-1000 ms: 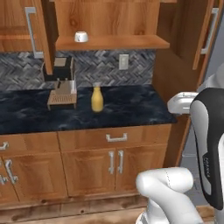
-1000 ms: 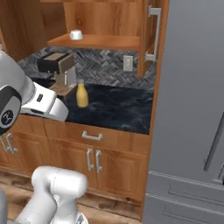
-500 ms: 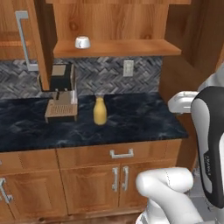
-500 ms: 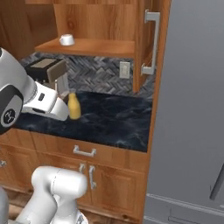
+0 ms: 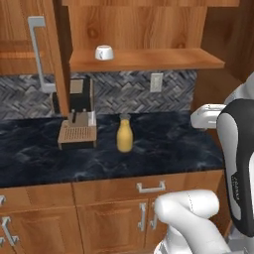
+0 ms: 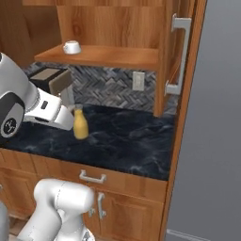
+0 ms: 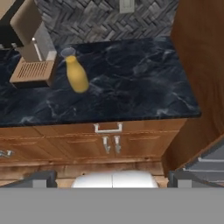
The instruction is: There is a tray on the dining counter. Grab the cup, mug, and pitcher and place them on the tray. The pitcher may be placed next to the tray if it cannot fit the tray.
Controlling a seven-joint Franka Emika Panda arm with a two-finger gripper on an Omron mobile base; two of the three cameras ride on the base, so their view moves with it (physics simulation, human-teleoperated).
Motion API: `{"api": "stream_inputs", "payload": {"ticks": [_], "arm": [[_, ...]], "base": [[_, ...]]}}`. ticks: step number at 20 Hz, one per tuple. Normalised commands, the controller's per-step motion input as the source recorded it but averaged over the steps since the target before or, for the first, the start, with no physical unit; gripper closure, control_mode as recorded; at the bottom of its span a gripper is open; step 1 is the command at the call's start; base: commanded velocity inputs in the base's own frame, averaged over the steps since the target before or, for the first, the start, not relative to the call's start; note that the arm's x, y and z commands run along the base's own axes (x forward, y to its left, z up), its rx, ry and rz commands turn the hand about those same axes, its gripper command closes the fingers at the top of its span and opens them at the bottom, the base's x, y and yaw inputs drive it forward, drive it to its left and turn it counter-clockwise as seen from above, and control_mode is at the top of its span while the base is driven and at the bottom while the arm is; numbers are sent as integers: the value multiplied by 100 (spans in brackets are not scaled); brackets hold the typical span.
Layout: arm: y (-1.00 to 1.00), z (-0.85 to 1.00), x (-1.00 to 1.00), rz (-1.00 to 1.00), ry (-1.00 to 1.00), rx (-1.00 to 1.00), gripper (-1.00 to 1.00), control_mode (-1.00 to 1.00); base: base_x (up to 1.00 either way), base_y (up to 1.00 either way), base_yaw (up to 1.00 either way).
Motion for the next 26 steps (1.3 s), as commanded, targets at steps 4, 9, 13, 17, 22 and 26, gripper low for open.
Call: {"api": "stream_inputs", "payload": {"ticks": [4, 9, 13, 17, 22, 26], "arm": [[0, 0, 0, 0, 0, 0, -100, 100], [0, 0, 0, 0, 0, 0, -100, 100], [0, 0, 0, 0, 0, 0, -100, 100], [0, 0, 0, 0, 0, 0, -100, 100], [0, 0, 0, 0, 0, 0, -100, 100], [0, 0, 0, 0, 0, 0, -100, 100]], "base": [[49, 35, 0], [51, 37, 0], [47, 31, 0], [34, 19, 0], [29, 10, 0], [24, 5, 0]]}}
